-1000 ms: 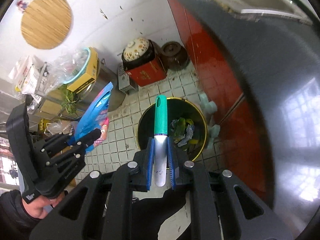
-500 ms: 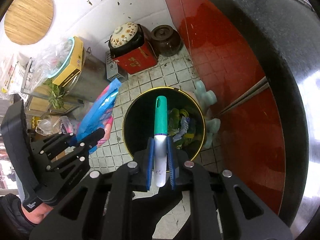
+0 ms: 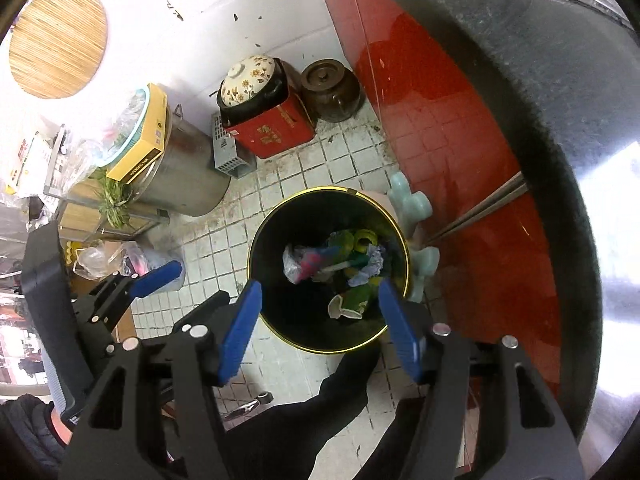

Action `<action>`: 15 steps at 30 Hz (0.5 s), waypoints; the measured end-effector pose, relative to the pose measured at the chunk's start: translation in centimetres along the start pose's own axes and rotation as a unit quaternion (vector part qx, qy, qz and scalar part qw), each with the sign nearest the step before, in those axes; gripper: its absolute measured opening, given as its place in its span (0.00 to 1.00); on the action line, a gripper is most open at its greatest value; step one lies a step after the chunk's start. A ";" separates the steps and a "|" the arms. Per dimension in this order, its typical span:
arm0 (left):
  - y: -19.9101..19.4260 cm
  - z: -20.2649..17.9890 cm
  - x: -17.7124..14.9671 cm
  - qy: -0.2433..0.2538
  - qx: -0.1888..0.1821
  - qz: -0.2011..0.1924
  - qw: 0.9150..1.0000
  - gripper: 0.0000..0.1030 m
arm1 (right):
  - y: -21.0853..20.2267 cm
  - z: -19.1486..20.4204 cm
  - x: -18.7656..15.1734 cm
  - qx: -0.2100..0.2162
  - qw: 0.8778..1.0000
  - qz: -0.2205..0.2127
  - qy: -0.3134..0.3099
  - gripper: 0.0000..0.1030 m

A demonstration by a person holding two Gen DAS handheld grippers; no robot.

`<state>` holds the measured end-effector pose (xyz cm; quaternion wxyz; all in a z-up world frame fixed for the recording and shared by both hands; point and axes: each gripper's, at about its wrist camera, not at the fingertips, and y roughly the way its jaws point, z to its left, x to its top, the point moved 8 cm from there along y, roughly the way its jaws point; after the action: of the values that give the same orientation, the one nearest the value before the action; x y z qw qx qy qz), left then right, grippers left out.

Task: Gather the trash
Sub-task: 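Carry packet and marker over the floor bin and open both tools, then move both open tools back up over the counter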

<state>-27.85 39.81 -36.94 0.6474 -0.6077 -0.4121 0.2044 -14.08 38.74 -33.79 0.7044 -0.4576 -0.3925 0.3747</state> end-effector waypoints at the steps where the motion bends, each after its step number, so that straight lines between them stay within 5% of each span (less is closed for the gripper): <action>1: -0.1 0.0 0.0 -0.001 0.001 0.000 1.000 0.66 | -0.2 0.0 0.0 0.000 1.000 -0.003 0.000 0.58; 8: -2.2 -1.5 0.6 0.019 -0.002 -0.016 1.000 0.69 | -4.4 -0.9 -0.5 -0.003 0.999 -0.034 0.007 0.58; 15: -8.2 -9.1 1.6 0.129 -0.030 -0.069 0.989 0.86 | -17.2 -8.3 -4.7 -0.061 0.985 -0.145 0.068 0.69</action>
<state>-21.76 33.95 -27.93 0.6895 -0.6179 -0.3720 0.0664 -5.64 26.51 -20.92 0.7474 -0.4623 -0.4277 0.2116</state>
